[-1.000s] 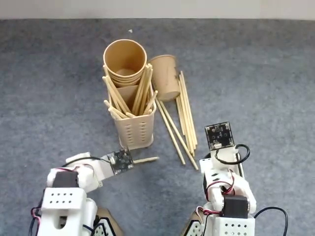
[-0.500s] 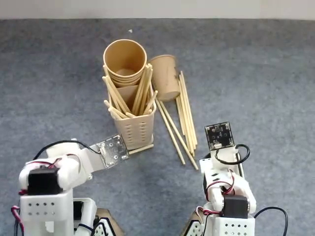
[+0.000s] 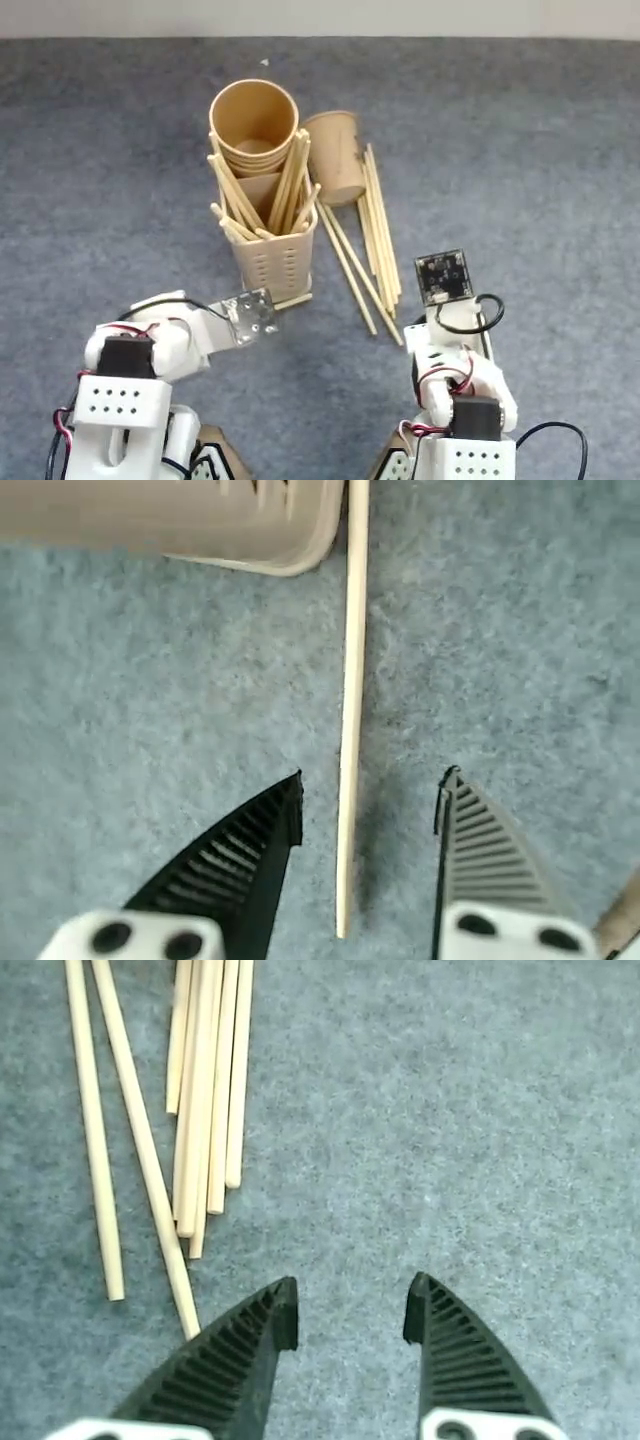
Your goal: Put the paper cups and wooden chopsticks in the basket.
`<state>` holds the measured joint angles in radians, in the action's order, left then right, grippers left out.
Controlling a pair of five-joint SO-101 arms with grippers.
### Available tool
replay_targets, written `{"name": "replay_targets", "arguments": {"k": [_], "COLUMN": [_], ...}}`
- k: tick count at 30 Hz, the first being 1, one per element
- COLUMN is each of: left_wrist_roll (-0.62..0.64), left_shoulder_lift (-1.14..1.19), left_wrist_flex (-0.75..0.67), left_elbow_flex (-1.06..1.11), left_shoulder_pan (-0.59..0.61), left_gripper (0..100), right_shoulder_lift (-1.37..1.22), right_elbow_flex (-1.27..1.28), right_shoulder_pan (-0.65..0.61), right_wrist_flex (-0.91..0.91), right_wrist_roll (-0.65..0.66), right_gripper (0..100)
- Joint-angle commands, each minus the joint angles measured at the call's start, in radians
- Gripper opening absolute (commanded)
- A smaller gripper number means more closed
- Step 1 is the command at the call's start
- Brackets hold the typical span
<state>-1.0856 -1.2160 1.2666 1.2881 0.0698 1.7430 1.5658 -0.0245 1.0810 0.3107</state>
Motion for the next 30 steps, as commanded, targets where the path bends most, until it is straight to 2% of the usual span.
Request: {"name": "replay_targets", "arguments": {"k": [1, 3, 9, 13, 19, 28, 30], "left_wrist_roll": [0.041, 0.046, 0.046, 0.046, 0.061, 0.018, 0.017], "left_shoulder_lift": [-0.005, -0.005, -0.004, 0.07, 0.283, 0.274, 0.274], "left_wrist_flex": [-0.011, -0.006, 0.163, 0.226, 0.256, 0.264, 0.227], "left_elbow_flex": [-0.021, -0.054, -0.196, -0.246, -0.349, -0.341, -0.309], "left_shoulder_pan": [-0.016, -0.016, -0.021, -0.016, 0.041, 0.024, 0.024], "left_gripper": [24, 24, 22, 22, 22, 22, 22], "right_shoulder_lift": [0.005, 0.005, 0.005, 0.005, 0.005, 0.005, 0.005], "right_elbow_flex": [-0.005, -0.005, -0.005, -0.005, -0.005, -0.005, -0.005], "right_shoulder_pan": [-0.01, -0.01, -0.01, -0.01, -0.01, -0.01, -0.01], "right_wrist_flex": [-0.015, -0.015, -0.013, -0.013, -0.015, -0.015, -0.015], "right_wrist_roll": [0.006, 0.006, 0.006, 0.006, 0.006, 0.006, 0.006], "right_gripper": [18.3, 18.3, 18.3, 18.3, 18.3, 18.3, 18.3]}}
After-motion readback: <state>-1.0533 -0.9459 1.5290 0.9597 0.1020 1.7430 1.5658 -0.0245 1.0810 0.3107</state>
